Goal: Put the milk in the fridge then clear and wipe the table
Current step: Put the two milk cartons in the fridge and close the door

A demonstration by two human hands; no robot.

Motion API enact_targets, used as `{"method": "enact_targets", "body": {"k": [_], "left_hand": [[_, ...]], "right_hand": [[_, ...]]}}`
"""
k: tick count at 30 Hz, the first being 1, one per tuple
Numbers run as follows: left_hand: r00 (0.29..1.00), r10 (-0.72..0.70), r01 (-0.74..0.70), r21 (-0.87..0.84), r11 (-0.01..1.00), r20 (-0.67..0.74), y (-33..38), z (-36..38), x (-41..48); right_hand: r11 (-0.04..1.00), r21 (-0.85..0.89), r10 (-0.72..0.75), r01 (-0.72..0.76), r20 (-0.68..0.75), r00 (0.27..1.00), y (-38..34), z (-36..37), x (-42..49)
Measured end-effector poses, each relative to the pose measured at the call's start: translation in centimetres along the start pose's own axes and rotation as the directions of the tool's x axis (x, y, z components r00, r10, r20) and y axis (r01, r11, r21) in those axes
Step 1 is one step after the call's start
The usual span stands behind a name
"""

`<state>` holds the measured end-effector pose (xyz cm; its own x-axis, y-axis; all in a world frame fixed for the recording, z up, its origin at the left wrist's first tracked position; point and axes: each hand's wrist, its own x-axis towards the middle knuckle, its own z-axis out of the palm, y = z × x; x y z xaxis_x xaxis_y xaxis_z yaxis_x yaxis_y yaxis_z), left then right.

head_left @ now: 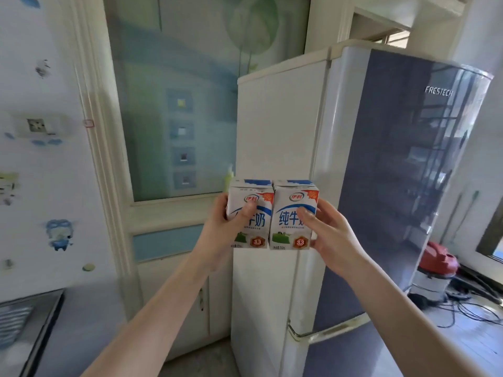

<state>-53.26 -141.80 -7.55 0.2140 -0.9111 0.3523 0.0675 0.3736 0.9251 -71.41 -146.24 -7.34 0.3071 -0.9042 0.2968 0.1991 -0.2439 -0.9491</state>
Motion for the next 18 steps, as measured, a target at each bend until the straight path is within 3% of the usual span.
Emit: {"method": "enact_targets", "body": {"k": [7,11,18], "left_hand": [[0.992,-0.025,0.023,-0.016,1.0,-0.123,0.1,0.8,1.0],[0.994,-0.025,0.021,-0.039,0.999,-0.108,0.1,1.6,0.8],[0.986,0.01,-0.015,-0.03,0.999,-0.164,-0.4,4.0,0.5]], "right_hand": [[0.999,0.043,-0.033,0.034,-0.024,0.999,-0.4,-1.3,3.0],[0.996,0.051,-0.07,0.074,-0.066,0.995,-0.4,-1.1,4.3],[0.993,0.072,-0.099,0.097,0.018,0.995,-0.2,0.6,5.2]]}}
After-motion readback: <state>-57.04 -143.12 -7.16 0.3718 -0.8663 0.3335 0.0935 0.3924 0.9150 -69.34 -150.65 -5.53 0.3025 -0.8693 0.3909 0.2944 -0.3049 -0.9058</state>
